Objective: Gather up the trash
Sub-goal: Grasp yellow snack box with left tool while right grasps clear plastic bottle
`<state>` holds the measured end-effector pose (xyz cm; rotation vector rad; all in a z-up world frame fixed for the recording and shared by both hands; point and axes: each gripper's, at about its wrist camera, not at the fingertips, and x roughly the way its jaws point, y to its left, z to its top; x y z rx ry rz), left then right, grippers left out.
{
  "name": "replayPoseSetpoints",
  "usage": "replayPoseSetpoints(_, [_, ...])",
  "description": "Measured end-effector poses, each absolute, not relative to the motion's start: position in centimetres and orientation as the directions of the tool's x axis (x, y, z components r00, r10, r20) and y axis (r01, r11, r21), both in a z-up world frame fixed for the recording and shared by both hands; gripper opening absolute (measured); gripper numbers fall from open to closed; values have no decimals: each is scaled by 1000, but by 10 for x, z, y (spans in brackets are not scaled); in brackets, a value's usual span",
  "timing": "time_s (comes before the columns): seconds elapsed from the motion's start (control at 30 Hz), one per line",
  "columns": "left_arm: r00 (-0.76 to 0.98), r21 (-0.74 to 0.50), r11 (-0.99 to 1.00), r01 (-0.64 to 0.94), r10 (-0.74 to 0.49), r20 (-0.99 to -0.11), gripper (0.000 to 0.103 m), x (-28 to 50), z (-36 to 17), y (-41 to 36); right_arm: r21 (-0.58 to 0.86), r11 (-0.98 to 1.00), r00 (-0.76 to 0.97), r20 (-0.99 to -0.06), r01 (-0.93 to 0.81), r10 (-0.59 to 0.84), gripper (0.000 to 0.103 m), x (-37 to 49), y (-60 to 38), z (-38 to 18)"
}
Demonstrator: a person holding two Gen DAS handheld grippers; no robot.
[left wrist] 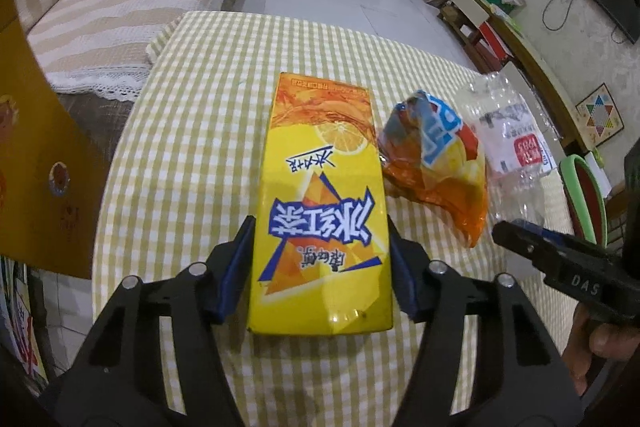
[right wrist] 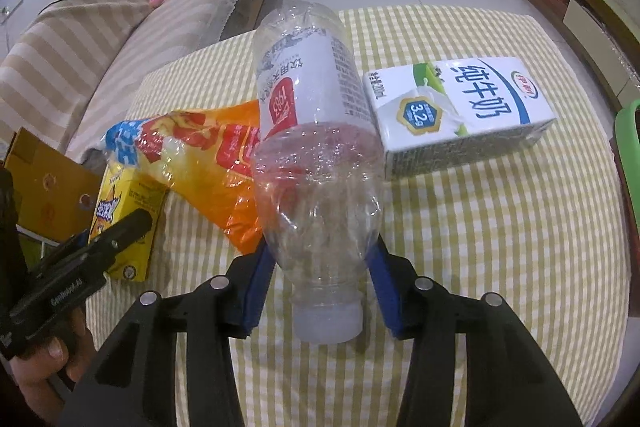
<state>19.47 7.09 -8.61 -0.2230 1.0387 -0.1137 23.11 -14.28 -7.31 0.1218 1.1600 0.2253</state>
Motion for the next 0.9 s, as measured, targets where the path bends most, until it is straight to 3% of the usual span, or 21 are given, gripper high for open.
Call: replayPoseSetpoints(0.9, [586,-168,984,-60,-102,-804,58,112,-31,66,286,935,441,-826,-211,352,40,163,-181,1])
